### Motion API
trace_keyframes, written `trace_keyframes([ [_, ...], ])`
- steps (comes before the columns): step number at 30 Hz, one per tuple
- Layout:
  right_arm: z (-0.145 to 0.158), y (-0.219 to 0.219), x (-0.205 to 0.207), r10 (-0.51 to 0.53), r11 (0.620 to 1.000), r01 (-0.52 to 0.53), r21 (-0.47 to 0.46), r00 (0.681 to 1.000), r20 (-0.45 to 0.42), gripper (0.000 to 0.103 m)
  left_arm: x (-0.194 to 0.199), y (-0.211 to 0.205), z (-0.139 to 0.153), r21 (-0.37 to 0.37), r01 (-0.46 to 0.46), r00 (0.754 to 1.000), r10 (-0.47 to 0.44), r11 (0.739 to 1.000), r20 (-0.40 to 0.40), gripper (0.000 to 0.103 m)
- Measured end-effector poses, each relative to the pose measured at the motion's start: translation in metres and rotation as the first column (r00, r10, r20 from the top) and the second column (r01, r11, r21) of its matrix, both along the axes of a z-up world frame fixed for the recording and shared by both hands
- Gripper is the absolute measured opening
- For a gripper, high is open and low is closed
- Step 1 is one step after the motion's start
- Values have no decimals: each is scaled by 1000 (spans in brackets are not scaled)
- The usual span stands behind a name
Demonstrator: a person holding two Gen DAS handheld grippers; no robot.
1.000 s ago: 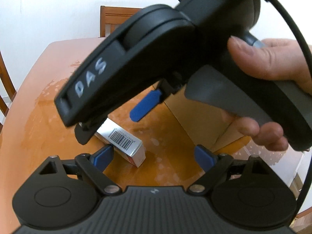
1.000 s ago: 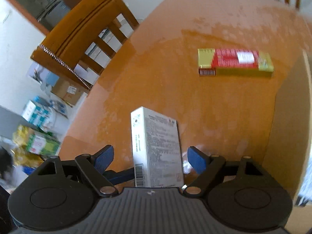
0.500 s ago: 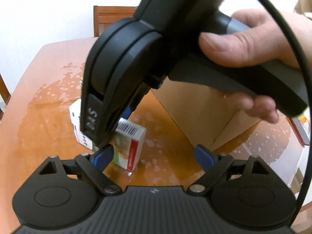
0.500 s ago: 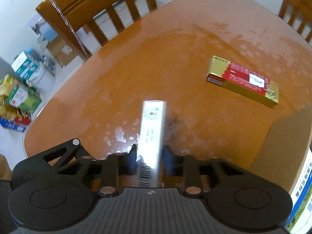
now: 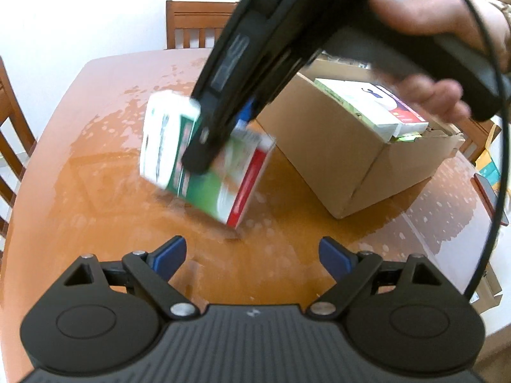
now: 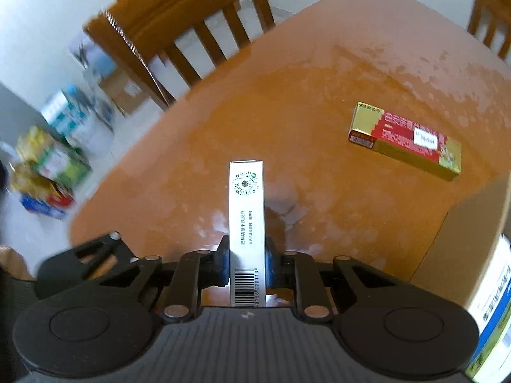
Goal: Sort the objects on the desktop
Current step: 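Carry the white box with the right gripper and lower it into the cardboard box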
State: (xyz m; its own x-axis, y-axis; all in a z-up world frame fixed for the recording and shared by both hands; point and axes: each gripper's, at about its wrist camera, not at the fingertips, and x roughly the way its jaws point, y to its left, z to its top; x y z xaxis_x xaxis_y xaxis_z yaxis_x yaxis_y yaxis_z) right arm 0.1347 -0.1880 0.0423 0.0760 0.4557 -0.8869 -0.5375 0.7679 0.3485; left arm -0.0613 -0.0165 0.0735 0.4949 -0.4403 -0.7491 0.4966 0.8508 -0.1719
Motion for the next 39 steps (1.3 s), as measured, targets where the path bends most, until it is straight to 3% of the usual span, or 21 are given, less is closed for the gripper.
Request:
trace_keyframes([
  [5,40,-36,-1,-70,987,68,147,997,11,23,-2,-2,15,-3,-10,1000,10,1000,20,90],
  [9,71,-76,-6,-110,980,94,175,991,79,23,-3,-39,6,-18,3,999,-2,1000,39,90],
  [17,92,-170,-26,-39,998,31,59,988,152,23,-6,-109,-5,-42,30,998,-27,999,64,90],
  [24,77,-197,-35,186,982,-178,-61,970,156,23,-2,-174,-17,-31,7,998,-5,1000,62,90],
  [30,49,-185,-38,393,918,-382,-111,912,113,24,-6,-193,-21,-20,-61,997,62,998,51,90],
  [39,23,-156,-53,624,778,-605,-170,774,104,24,-18,-199,-28,0,-129,991,129,992,39,90],
])
